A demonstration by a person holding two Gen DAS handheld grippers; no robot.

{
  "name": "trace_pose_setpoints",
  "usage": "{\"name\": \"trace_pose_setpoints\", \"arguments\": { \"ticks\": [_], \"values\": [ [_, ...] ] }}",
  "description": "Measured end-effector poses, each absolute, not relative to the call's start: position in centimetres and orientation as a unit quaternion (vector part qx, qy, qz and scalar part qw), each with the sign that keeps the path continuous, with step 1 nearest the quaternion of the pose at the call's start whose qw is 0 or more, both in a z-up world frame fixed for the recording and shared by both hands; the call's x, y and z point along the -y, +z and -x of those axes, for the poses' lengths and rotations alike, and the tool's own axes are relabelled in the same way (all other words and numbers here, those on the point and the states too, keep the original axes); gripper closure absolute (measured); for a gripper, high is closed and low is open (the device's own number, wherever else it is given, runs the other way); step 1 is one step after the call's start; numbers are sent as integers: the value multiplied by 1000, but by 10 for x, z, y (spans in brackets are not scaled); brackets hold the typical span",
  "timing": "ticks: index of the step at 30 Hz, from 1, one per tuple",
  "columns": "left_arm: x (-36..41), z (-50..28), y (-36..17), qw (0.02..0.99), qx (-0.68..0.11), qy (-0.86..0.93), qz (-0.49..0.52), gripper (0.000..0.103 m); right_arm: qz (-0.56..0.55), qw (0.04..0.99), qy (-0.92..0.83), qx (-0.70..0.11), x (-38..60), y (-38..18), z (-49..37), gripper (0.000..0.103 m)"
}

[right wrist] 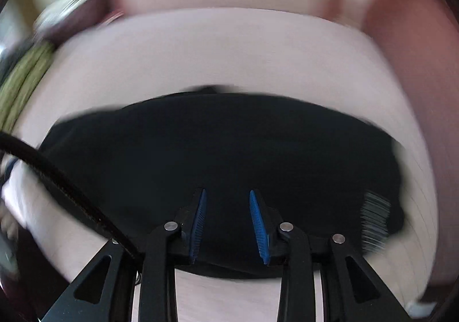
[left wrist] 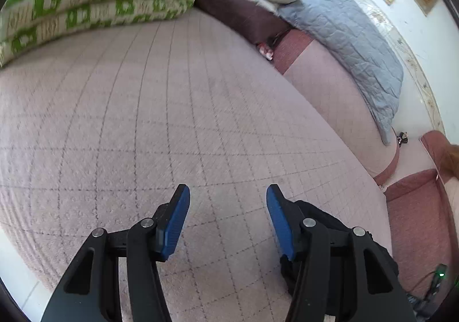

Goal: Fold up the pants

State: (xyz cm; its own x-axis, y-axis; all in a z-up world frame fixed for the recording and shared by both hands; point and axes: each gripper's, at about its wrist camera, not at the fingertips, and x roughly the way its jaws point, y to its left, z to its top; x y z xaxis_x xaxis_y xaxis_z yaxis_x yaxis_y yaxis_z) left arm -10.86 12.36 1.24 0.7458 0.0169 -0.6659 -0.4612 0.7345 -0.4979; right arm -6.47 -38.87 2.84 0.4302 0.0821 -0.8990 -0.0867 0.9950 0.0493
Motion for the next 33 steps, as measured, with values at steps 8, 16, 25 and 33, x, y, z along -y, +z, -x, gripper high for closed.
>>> {"name": "trace_pose_setpoints", "arguments": {
  "ticks": [8,16,25,33],
  "values": [
    [-93,100,20,891,-329,152,274,46,-200,840,-60,-501,552,34,97,64],
    [-65,92,10,892,-368,157,209,46,-213,835,-37,-506,556,10,93,94],
    [-8,82,41,911,-355,80,196,44,-122,837,-177,-503,583,37,120,98],
    [137,40,20,915,-389,-76,73,42,-105,862,100,-486,439,74,32,46]
  ]
}}
